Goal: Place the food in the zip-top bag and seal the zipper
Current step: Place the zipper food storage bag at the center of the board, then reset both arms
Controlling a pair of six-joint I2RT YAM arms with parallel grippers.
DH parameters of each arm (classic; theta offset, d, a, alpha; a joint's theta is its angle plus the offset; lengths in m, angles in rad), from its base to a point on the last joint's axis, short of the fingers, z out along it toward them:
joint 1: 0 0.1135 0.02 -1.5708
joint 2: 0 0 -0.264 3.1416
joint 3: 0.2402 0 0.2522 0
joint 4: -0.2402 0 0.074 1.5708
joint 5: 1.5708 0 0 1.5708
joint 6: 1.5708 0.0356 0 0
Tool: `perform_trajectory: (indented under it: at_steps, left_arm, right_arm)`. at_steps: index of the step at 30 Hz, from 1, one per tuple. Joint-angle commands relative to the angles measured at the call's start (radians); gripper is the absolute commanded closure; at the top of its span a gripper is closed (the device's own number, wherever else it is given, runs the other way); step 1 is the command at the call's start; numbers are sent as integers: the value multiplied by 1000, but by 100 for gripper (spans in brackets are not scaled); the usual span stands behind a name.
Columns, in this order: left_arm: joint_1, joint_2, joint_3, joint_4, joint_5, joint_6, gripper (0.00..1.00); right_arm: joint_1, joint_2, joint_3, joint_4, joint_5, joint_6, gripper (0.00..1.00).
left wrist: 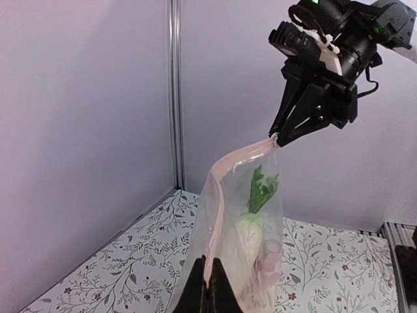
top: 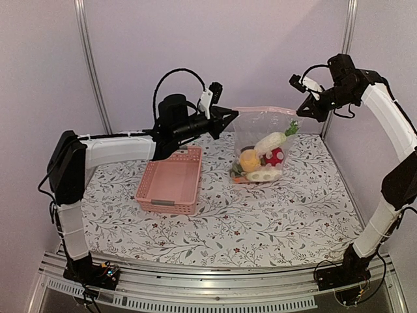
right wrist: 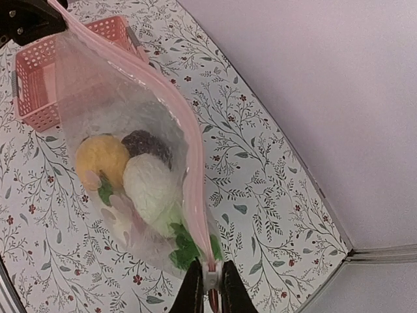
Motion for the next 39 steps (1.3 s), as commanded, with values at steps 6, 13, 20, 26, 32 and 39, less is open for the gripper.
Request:
perform_trajectory:
  at_steps: [6,13,20,26,32,39]
  left_arm:
    - [16,3,-180,31,217,-126,84]
    - [-35,-288,-510,8,127,-72,50]
    - [-35,-516,-550,-257,-54,21,36]
    - [-26,-627,-484,-513,-437,30,24]
    - [-8,-717,-358,-828,-760,-14,3]
    - [27,-843,-281,-981,-922,-107,0]
  right_arm:
    - [17,-128,-423,43,-155,-16,94]
    - [102,-360,-736,41,-212,-39,70]
    - [90,-366,-692,82,-290,28,67]
    - [58,-347,-639,310,-199,264,54]
    - [-42,-416,-652,605,-17,538,1]
    - [-48,-443,-604,687,277,782,1]
